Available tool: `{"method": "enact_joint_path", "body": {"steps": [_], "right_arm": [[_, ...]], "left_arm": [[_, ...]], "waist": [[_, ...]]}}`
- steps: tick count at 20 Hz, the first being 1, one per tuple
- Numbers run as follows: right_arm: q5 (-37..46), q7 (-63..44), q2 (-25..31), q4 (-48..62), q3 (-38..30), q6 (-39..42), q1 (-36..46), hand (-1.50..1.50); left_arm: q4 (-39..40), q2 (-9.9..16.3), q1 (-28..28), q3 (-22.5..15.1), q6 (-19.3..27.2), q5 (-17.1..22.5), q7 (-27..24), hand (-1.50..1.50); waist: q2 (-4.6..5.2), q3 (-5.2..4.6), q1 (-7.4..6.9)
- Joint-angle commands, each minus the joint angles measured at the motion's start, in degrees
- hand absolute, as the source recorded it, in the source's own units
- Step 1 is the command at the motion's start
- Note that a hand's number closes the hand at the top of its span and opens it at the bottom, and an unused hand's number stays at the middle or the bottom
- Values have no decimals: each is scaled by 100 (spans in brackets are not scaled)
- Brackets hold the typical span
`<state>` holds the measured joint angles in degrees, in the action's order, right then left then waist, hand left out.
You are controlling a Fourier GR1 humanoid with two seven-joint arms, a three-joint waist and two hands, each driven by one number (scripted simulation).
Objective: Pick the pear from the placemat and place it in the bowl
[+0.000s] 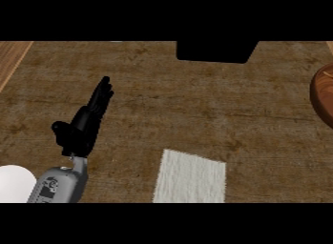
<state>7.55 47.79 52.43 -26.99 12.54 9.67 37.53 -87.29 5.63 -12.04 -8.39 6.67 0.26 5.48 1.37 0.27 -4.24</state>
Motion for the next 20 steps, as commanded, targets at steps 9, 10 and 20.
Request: {"method": "enact_joint_path", "body": {"steps": [9, 10, 20], "right_arm": [[-609, 1357, -175, 1065, -643, 1452, 562, -150], [-754, 1192, -99, 1203, -806, 1473, 721, -150], [-1223, 351, 499, 1663, -1137, 2913, 898, -150]], "left_arm": [[-82, 107, 9, 220, 17, 46, 128, 0], [-100, -149, 130, -116, 156, -168, 3, 0], [-152, 99, 132, 132, -59, 4, 7, 0]], "waist": [[-45, 5, 177], [-24, 12, 128], [-4, 18, 85]]}}
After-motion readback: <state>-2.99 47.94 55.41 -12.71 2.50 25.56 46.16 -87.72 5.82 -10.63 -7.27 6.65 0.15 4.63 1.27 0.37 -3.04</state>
